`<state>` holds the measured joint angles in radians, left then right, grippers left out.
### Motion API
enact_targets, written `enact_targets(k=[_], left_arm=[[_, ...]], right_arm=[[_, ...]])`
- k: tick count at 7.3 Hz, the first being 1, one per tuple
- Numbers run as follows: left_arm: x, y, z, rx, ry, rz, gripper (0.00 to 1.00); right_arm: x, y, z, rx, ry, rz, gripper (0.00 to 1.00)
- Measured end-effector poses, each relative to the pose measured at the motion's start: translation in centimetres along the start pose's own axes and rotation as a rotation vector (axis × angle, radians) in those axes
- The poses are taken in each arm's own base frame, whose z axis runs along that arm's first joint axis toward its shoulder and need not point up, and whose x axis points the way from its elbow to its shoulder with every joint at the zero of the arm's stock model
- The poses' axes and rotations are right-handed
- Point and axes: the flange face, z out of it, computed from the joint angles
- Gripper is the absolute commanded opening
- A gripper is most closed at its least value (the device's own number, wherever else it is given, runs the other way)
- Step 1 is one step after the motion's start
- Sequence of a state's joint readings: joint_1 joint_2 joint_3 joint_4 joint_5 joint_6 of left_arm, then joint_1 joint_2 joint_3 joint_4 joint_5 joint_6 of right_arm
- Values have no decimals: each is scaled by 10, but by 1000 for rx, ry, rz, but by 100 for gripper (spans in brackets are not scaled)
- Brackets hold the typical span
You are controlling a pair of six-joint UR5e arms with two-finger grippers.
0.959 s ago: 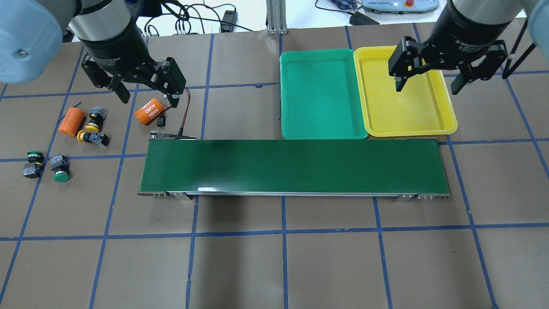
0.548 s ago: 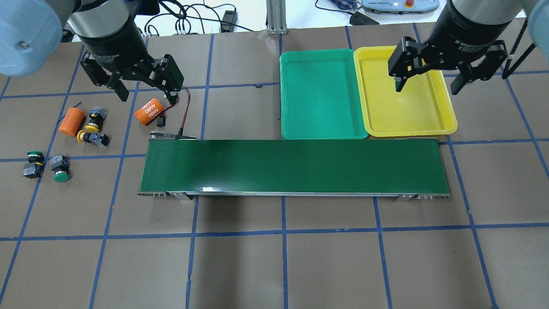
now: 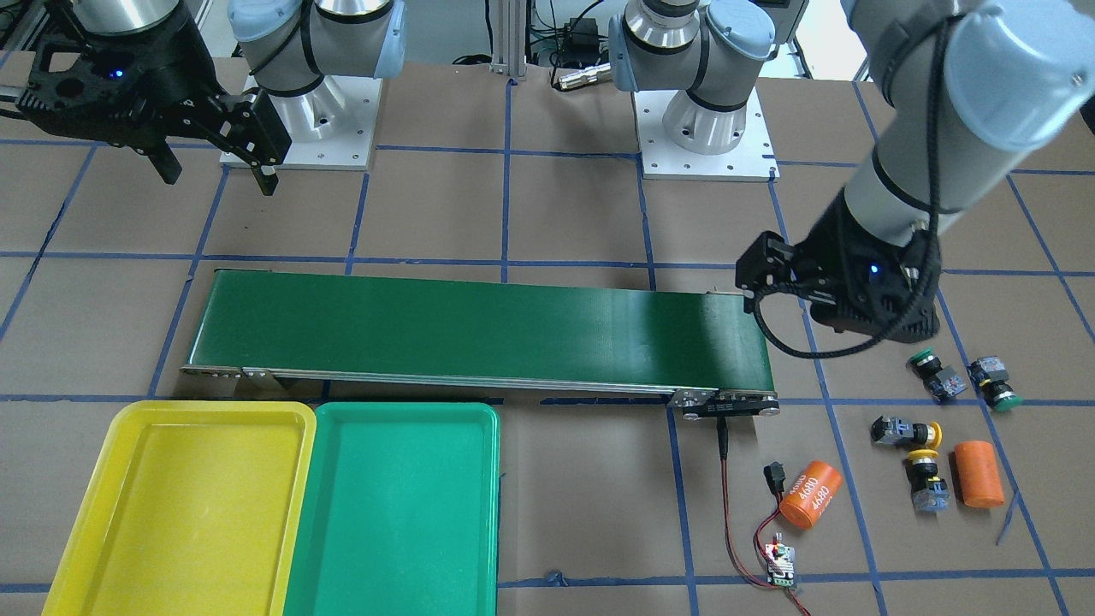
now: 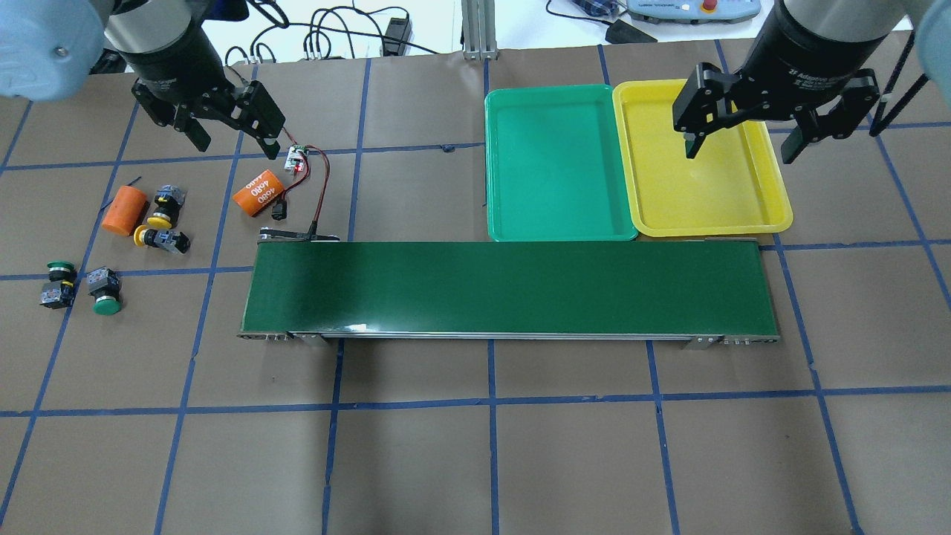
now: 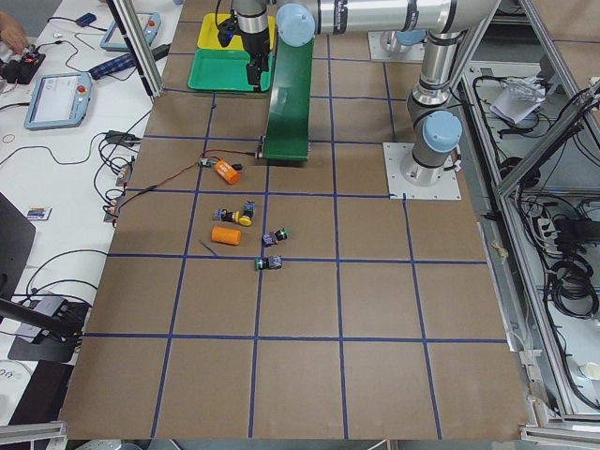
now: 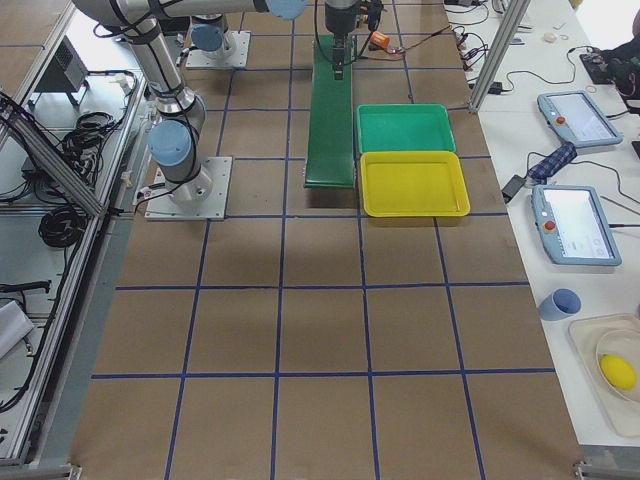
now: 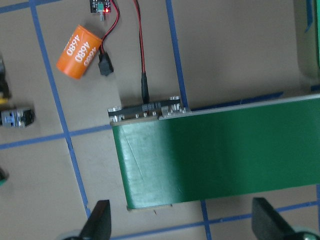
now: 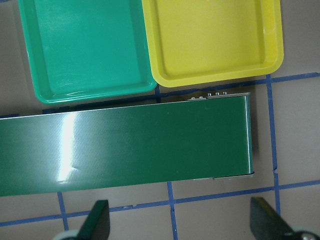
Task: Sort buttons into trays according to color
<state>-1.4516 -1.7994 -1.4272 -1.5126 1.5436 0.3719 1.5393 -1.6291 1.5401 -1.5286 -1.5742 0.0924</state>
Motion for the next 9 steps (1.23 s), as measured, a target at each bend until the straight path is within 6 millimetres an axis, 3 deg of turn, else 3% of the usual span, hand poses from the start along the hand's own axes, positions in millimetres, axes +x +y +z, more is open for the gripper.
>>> enact_targets(k=[2,4,6,9], left_arm=[[-57,-43,60,17,4,178,100],[-104,-65,123,18,1,353,100],[-124,-70,168,-6,-10,492,100],[-142,-76,211,-34,-32,558,100]], right_arm=[[0,0,0,1,0,-1,100],[0,0,0,0,0,-1,100],[0,-1,1,-1,0,-1,100],[0,0,0,1,0,0,100]])
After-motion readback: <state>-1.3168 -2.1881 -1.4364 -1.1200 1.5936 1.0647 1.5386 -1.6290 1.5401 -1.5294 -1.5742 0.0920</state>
